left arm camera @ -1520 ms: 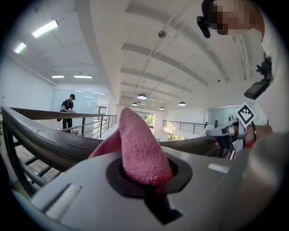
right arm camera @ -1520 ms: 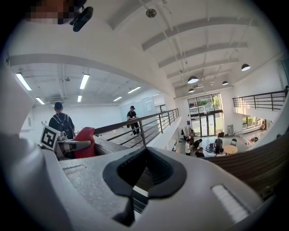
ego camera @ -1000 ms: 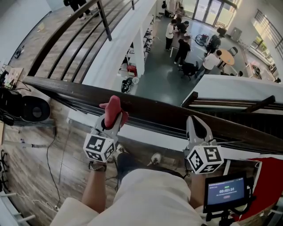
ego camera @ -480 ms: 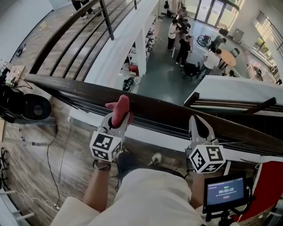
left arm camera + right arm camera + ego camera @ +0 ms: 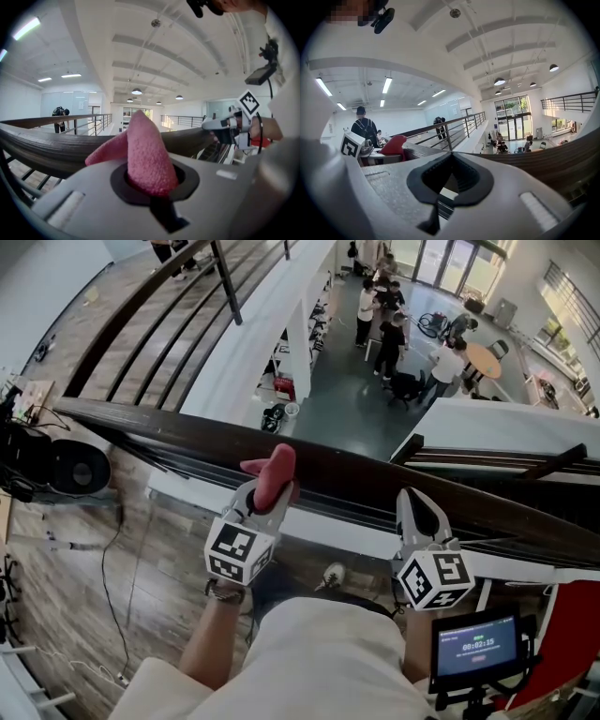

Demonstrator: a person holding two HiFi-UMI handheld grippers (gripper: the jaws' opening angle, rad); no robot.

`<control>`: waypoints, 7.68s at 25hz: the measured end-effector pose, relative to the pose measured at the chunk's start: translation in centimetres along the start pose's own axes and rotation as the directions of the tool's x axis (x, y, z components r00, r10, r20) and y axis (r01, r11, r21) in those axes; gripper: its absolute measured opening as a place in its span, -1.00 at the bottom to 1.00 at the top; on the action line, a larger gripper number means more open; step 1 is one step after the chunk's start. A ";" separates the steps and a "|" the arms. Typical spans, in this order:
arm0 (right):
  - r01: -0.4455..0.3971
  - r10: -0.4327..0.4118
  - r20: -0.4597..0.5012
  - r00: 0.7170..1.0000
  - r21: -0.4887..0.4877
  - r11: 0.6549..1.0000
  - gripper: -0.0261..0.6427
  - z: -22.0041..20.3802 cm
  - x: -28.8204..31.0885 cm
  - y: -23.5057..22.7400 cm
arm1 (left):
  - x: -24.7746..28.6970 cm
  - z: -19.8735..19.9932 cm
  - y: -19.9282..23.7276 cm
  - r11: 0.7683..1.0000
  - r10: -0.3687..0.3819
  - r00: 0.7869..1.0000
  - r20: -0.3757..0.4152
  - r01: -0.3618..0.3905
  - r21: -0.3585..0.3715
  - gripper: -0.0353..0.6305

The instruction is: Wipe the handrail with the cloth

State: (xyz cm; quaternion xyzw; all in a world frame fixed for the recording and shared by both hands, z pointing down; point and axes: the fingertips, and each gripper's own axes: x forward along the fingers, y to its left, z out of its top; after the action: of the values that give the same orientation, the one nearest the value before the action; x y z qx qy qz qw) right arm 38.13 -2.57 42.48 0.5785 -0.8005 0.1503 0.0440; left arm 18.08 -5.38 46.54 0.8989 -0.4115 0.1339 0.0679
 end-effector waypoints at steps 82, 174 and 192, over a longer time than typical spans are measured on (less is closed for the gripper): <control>0.061 -0.061 -0.006 0.998 0.059 0.996 -0.91 -1.5 -1.5 -2.3 | 6.6 0.8 -14.2 0.890 -0.418 0.906 -0.061 0.422 0.174 -0.80; 0.084 -0.085 -0.057 0.995 -0.004 0.996 -0.91 2.0 4.9 5.1 | 2.1 2.1 0.2 0.984 -0.104 0.990 -0.094 0.117 0.138 -0.79; 0.103 -0.103 -0.030 0.994 0.000 0.995 -0.91 2.2 2.6 1.1 | 2.9 4.0 0.7 0.986 -0.017 0.993 -0.119 0.036 0.160 -0.80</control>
State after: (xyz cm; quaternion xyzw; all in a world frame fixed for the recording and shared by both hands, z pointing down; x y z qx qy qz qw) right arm 36.43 -5.30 40.80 0.6167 -0.7688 0.1569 0.0632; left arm 20.10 -8.90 43.60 0.8974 -0.3827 0.2188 0.0203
